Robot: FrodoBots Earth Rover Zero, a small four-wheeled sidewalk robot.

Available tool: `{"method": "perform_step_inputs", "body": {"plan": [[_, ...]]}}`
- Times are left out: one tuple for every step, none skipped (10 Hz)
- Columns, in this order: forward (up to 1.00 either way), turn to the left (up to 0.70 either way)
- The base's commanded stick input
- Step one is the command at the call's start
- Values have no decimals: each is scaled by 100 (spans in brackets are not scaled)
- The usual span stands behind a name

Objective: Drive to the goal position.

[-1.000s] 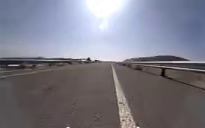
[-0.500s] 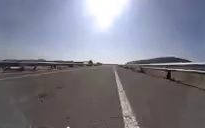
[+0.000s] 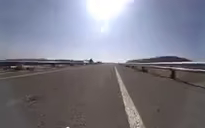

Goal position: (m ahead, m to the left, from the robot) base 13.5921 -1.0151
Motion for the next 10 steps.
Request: {"method": "perform_step_inputs", "body": {"plan": [[70,0],[70,-5],[70,-26],[70,-35],[70,-35],[70,-32],[70,0],[70,0],[70,0],[70,0]]}}
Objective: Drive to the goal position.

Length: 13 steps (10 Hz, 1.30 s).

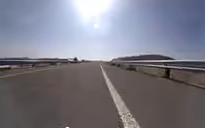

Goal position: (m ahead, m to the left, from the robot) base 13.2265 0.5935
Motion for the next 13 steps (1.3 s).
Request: {"method": "perform_step_inputs", "body": {"plan": [[70,0],[70,0],[70,0],[70,0],[70,0],[70,0],[70,0],[70,0],[70,0],[70,0],[70,0],[70,11],[70,35]]}}
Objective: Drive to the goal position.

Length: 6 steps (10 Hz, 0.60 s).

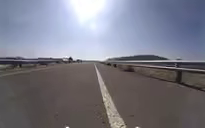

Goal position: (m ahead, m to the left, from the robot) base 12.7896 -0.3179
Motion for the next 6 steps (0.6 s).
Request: {"method": "perform_step_inputs", "body": {"plan": [[70,31],[70,14],[70,1],[70,0],[70,0],[70,0]]}}
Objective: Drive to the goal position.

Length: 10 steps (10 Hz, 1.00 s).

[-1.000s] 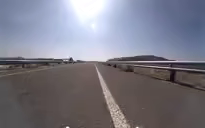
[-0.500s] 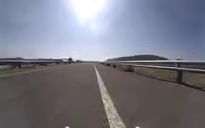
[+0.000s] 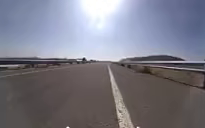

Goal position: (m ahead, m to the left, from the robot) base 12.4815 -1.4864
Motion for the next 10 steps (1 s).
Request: {"method": "perform_step_inputs", "body": {"plan": [[70,0],[70,0],[70,0],[70,0],[70,0],[70,0],[70,0],[70,0],[70,0],[70,0]]}}
